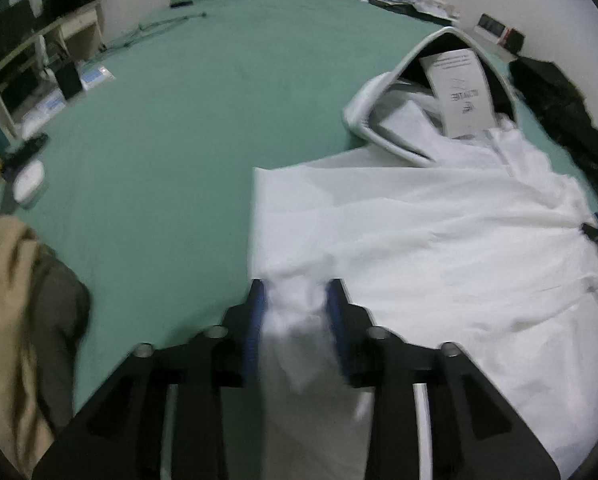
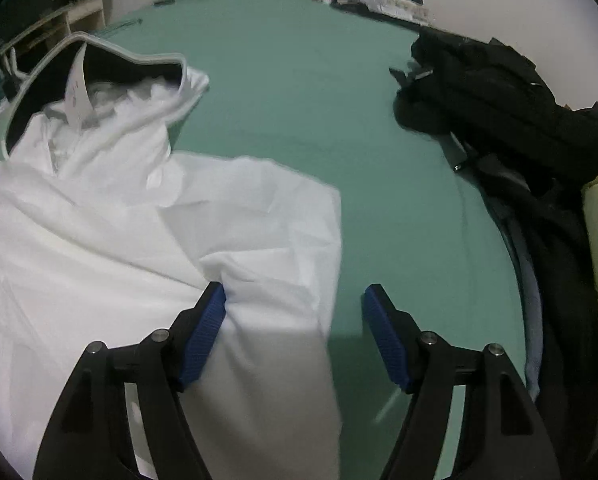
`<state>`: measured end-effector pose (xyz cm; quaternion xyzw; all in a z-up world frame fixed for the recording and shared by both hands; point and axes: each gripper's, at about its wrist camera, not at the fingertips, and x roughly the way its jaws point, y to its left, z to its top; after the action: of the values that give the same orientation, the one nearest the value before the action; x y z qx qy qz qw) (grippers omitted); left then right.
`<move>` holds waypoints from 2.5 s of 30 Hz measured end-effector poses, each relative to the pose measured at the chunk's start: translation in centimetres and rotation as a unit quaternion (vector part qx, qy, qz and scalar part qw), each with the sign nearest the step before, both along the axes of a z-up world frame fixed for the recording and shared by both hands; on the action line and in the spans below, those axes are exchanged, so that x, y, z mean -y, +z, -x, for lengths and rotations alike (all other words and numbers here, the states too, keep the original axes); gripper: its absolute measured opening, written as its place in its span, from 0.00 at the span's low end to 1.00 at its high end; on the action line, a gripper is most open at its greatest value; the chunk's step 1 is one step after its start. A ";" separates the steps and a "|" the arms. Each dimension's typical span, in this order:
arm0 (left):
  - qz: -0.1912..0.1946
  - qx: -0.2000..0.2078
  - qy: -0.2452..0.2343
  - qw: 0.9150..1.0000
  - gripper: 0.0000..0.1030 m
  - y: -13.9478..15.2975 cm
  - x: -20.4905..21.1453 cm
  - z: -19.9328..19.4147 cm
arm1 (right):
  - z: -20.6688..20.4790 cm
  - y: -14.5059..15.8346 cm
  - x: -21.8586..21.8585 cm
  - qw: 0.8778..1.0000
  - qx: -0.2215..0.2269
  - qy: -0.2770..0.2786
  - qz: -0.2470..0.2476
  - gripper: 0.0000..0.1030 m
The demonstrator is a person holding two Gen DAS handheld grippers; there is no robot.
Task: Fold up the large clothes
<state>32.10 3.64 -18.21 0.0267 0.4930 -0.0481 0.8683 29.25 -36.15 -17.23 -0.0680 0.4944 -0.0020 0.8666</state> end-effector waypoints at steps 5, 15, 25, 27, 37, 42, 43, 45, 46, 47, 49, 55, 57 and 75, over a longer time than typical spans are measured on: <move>-0.020 -0.001 0.007 1.000 0.40 1.4 -1.0 -1.5 | -0.7 0.9 -1.0 0.998 0.008 0.020 0.060 0.69; 0.020 0.030 0.022 0.999 0.40 3.6 -3.1 -2.5 | -6.2 7.7 -8.3 0.993 0.077 0.085 0.032 0.86; 0.031 0.042 0.073 0.996 0.40 3.6 -6.9 -5.0 | -16.6 6.0 -18.0 0.987 0.066 0.147 -0.024 0.88; 0.047 0.042 0.078 0.995 0.40 3.7 -7.8 -5.3 | -18.1 5.0 -19.0 0.989 0.052 0.141 0.005 0.88; 0.048 0.023 0.106 0.993 0.40 2.8 -10.3 -6.3 | -19.9 2.1 -20.2 0.976 0.056 0.183 0.101 0.53; 0.048 0.020 0.093 0.994 0.40 2.8 -9.6 -6.1 | -16.6 2.7 -22.3 0.949 0.102 0.257 0.153 0.10; 0.049 0.019 0.091 0.995 0.40 2.9 -9.5 -6.0 | -15.9 2.7 -22.5 0.943 0.105 0.267 0.165 0.10; 0.048 0.017 0.087 0.995 0.40 2.9 -9.3 -6.0 | -14.7 2.0 -23.0 0.935 0.085 0.294 0.182 0.10; 0.048 0.017 0.085 0.995 0.40 3.0 -9.2 -5.9 | -14.4 1.6 -23.0 0.933 0.066 0.302 0.184 0.11; 0.049 0.017 0.083 0.995 0.40 3.1 -9.2 -5.9 | -14.0 1.2 -22.9 0.932 0.045 0.309 0.182 0.12; 0.048 0.020 0.082 0.995 0.40 3.2 -9.1 -5.8 | -13.4 0.7 -22.2 0.933 0.004 0.323 0.160 0.35; 0.049 0.035 0.097 0.994 0.40 3.9 -9.8 -5.8 | -13.9 4.9 -19.2 0.946 -0.044 0.319 0.048 0.72; 0.046 0.044 0.103 0.993 0.40 4.4 -10.1 -6.0 | -14.5 7.4 -18.2 0.947 -0.045 0.318 0.008 0.72; 0.033 0.026 0.126 0.991 0.40 2.3 -10.8 -7.8 | -20.2 2.1 -18.8 0.914 -0.113 0.390 -0.018 0.97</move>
<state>39.89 14.44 -15.89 -0.0628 0.4682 0.0466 0.8801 49.48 -17.40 -15.17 -0.2390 0.5232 0.3526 0.7381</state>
